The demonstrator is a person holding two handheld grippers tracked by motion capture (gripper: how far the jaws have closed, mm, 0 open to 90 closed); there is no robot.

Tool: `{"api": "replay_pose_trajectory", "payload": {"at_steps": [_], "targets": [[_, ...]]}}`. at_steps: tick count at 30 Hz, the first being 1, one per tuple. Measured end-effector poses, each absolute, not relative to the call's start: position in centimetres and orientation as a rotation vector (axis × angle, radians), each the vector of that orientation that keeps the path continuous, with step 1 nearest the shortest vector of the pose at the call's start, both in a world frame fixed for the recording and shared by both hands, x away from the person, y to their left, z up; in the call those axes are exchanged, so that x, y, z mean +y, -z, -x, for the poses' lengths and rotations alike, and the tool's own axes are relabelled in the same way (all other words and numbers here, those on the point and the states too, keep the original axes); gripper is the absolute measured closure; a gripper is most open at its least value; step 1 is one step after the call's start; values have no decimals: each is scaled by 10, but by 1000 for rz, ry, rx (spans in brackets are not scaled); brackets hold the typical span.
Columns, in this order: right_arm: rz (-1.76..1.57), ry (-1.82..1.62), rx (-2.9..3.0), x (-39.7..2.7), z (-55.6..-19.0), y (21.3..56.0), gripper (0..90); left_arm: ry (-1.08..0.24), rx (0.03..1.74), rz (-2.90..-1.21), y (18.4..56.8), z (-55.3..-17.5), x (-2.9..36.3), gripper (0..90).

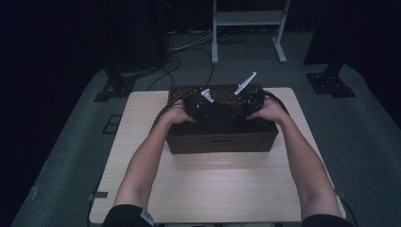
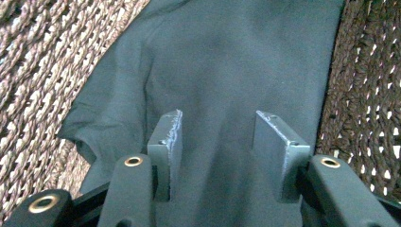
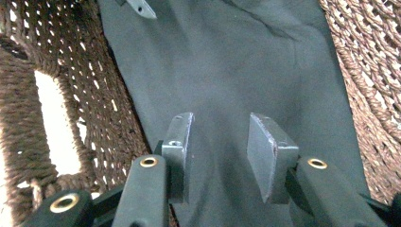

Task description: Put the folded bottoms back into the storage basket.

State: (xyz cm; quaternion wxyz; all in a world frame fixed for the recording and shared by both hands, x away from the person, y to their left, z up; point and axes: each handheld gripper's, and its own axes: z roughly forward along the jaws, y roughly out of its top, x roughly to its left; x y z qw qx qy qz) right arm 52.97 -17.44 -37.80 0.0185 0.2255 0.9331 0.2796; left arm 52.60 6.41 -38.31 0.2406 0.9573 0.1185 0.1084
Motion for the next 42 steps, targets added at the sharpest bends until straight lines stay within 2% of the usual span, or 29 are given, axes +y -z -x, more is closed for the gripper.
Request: {"api": "replay_pose_trajectory", "payload": {"at_steps": [22, 32, 42], "targets": [[-677, -983, 2835, -193, -506, 356, 501, -284, 344, -2540, 366, -507, 74, 386], [-653, -1047, 2807, -198, -490, 343, 495, -278, 340, -2512, 355, -493, 79, 359], [-647, -1047, 2815, -201, -480, 346, 481, -281, 351, -2513, 352, -481, 86, 334]]}}
